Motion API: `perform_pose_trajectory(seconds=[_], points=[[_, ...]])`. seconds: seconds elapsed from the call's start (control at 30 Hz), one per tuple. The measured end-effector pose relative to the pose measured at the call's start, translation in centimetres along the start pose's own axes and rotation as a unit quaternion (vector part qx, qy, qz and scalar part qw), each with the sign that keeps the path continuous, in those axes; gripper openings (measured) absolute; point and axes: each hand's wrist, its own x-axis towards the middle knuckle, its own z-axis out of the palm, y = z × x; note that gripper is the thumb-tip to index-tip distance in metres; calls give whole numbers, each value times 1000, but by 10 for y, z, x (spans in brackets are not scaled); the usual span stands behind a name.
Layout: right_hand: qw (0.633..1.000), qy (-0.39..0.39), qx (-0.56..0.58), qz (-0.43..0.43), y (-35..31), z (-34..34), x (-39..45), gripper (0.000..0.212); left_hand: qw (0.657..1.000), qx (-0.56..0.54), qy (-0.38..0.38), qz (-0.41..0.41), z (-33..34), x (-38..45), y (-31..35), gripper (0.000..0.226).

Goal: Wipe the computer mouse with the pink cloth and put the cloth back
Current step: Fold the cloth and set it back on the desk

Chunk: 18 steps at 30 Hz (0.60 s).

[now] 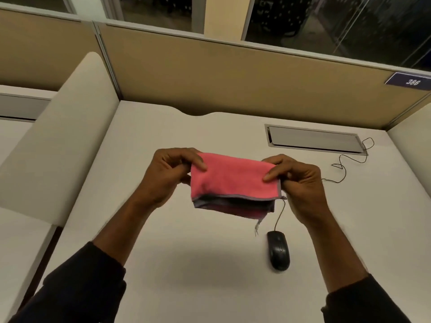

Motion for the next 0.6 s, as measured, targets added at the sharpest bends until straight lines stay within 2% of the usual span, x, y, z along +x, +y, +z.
perform_pose_trajectory(seconds=[0.07, 0.13, 0.27, 0.4, 0.5, 0.6], points=[[1000, 23, -9, 10, 6, 2, -1, 46, 1000, 20, -12, 7, 6, 2, 2, 50], [999, 37, -8, 18, 13, 4, -1, 46, 1000, 16, 22, 1, 12, 3, -2, 51], [997, 66, -9, 41, 21, 7, 3, 40, 996, -43, 56, -49, 16, 4, -11, 36], [995, 81, 9, 65, 28, 9, 5, 27, 992, -27, 74, -96, 17, 6, -20, 28], [989, 85, 46, 110, 40, 8, 3, 17, 984, -57, 79, -146, 12, 8, -28, 50], [962, 162, 54, 215, 63, 14, 4, 14, 974, -74, 70, -204, 3, 10, -44, 70]])
